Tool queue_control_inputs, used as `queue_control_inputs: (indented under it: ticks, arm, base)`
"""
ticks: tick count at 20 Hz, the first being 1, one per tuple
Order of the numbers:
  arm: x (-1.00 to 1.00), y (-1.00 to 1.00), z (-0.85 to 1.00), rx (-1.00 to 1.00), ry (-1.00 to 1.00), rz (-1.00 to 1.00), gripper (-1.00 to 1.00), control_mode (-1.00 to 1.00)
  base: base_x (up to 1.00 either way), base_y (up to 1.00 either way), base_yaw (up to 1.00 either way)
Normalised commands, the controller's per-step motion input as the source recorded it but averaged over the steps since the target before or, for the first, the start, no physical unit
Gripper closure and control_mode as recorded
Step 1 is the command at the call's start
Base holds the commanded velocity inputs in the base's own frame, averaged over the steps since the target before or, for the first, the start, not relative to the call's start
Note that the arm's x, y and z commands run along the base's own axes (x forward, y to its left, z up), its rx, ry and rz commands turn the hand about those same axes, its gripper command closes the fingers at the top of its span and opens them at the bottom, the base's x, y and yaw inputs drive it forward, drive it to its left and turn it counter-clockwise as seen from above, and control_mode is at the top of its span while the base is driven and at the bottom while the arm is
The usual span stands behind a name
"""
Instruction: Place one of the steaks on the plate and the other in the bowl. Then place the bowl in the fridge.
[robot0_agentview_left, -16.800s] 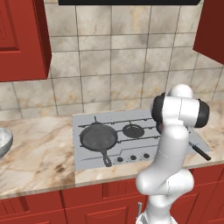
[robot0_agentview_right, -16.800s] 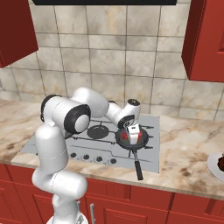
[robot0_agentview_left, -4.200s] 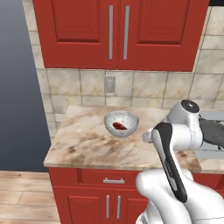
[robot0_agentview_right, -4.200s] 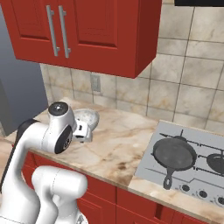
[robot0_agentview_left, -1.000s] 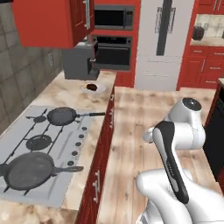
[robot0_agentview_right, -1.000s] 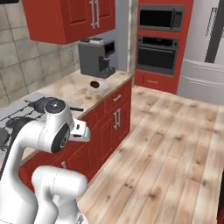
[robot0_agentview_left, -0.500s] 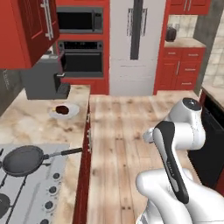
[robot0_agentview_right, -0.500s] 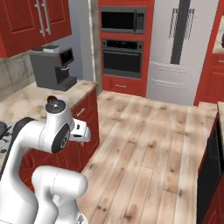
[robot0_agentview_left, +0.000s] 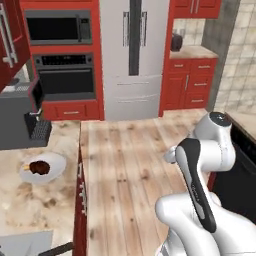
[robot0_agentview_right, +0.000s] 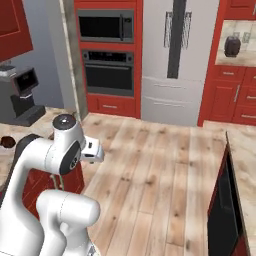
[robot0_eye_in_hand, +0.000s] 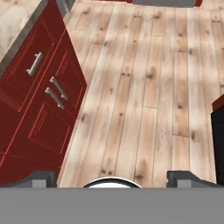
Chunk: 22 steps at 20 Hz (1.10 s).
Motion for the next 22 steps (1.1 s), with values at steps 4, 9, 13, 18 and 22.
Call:
queue_control_inputs:
  ticks: [4, 9, 13, 18, 22]
  arm:
    - [0.0, 0.0, 0.0, 0.0, 0.0, 0.0, -1.0, 1.0]
    - [0.0, 0.0, 0.0, 0.0, 0.0, 0.0, -1.0, 1.0]
    - [0.0, 0.0, 0.0, 0.0, 0.0, 0.0, -1.0, 1.0]
    - [0.0, 0.0, 0.0, 0.0, 0.0, 0.0, -1.0, 1.0]
    - [0.0, 0.0, 0.0, 0.0, 0.0, 0.0, -1.0, 1.0]
  base:
    - [0.93, -0.14, -0.14]
    - [0.99, -0.1, -0.13]
    - [0.94, -0.18, -0.14]
    - [0.85, -0.17, -0.11]
    - [0.77, -0.23, -0.05]
